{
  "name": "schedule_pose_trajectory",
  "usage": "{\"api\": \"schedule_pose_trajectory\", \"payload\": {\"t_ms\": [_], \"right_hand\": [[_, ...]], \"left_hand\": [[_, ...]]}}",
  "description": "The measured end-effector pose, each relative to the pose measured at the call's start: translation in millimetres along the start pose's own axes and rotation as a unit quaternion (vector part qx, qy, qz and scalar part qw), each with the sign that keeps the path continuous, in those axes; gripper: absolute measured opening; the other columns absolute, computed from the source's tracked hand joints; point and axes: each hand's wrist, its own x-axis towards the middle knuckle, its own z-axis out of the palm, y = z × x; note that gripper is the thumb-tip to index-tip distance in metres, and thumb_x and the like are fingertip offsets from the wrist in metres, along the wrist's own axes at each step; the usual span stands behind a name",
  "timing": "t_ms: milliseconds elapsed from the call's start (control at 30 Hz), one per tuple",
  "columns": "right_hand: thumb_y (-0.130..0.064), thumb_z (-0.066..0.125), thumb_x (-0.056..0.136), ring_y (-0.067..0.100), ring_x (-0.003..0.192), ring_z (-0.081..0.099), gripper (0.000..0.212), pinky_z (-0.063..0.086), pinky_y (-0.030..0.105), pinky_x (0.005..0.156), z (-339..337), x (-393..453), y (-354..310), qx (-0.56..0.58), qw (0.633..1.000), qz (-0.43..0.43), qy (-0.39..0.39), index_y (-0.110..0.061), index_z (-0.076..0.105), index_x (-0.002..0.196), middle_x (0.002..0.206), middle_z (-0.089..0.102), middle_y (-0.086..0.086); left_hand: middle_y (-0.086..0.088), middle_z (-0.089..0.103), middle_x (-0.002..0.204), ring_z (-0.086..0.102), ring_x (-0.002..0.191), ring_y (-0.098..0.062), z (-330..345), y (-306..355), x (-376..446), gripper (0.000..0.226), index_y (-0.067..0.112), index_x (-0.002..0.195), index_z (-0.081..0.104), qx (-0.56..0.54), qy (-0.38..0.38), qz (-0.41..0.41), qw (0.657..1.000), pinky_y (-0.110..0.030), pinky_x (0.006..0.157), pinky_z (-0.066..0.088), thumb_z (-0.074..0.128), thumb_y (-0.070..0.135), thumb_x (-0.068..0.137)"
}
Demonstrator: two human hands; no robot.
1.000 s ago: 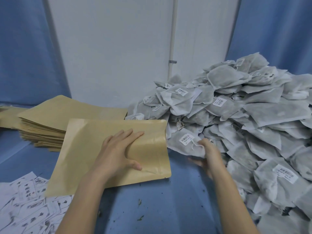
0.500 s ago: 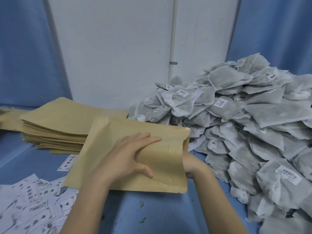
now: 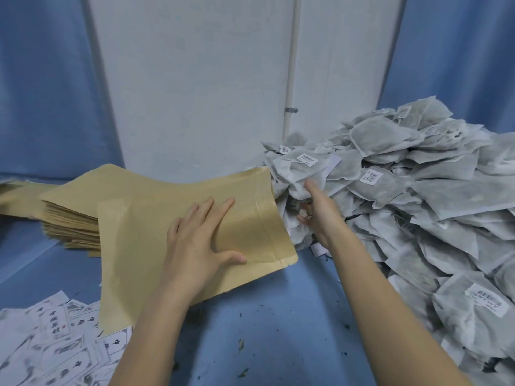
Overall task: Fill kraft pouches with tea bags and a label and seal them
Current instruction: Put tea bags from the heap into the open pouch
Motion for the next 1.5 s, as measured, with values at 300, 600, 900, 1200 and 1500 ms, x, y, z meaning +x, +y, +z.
{"api": "schedule_pose_trajectory", "payload": {"t_ms": [300, 600, 900, 1200, 1500], "right_hand": [[-0.019, 0.068, 0.080, 0.010, 0.069, 0.061, 0.012, 0.053, 0.024, 0.057, -32, -44, 14, 0.084, 0.959, -0.132, 0.235, -0.024, 0.058, 0.084, 0.094, 0.061, 0.000], [-0.005, 0.067, 0.081, 0.000, 0.051, 0.059, 0.040, 0.048, 0.014, 0.045, -48, -61, 10, 0.100, 0.958, -0.148, 0.222, -0.021, 0.047, 0.112, 0.082, 0.062, -0.002], [-0.013, 0.074, 0.077, 0.013, 0.062, 0.063, 0.024, 0.051, 0.022, 0.050, -13, -70, 14, 0.029, 0.986, -0.128, 0.098, -0.017, 0.058, 0.094, 0.079, 0.071, 0.004], [-0.035, 0.047, 0.092, 0.013, 0.099, 0.061, 0.030, 0.048, 0.029, 0.089, -13, -76, 17, -0.315, 0.936, -0.032, -0.154, -0.022, 0.061, 0.114, 0.106, 0.066, -0.006], [-0.071, 0.067, 0.059, 0.015, 0.116, 0.051, 0.089, 0.043, 0.026, 0.091, -70, -91, 46, -0.608, 0.770, 0.141, -0.135, -0.020, 0.049, 0.129, 0.129, 0.049, -0.002]], "left_hand": [[0.008, 0.021, 0.156, 0.011, 0.145, -0.015, 2, -2, 1, 0.099, 0.049, 0.142, 0.025, 0.000, -0.014, -0.008, 1.000, -0.036, 0.115, 0.007, 0.080, 0.051, 0.060], [0.010, 0.024, 0.155, 0.016, 0.144, -0.012, 2, -1, 0, 0.100, 0.054, 0.136, 0.026, -0.028, -0.020, 0.004, 0.999, -0.033, 0.114, 0.005, 0.083, 0.050, 0.053], [0.016, 0.029, 0.150, 0.020, 0.141, -0.007, 1, 4, -2, 0.097, 0.061, 0.126, 0.026, -0.071, -0.007, 0.050, 0.996, -0.026, 0.112, 0.008, 0.086, 0.045, 0.051], [0.016, 0.031, 0.150, 0.020, 0.142, -0.006, 10, 8, -2, 0.095, 0.063, 0.125, 0.026, -0.059, -0.079, 0.092, 0.991, -0.030, 0.115, 0.010, 0.085, 0.047, 0.052], [0.013, 0.026, 0.154, 0.016, 0.144, -0.009, 13, 8, -1, 0.099, 0.059, 0.132, 0.022, -0.017, -0.099, 0.077, 0.992, -0.032, 0.115, 0.008, 0.082, 0.052, 0.053]]}}
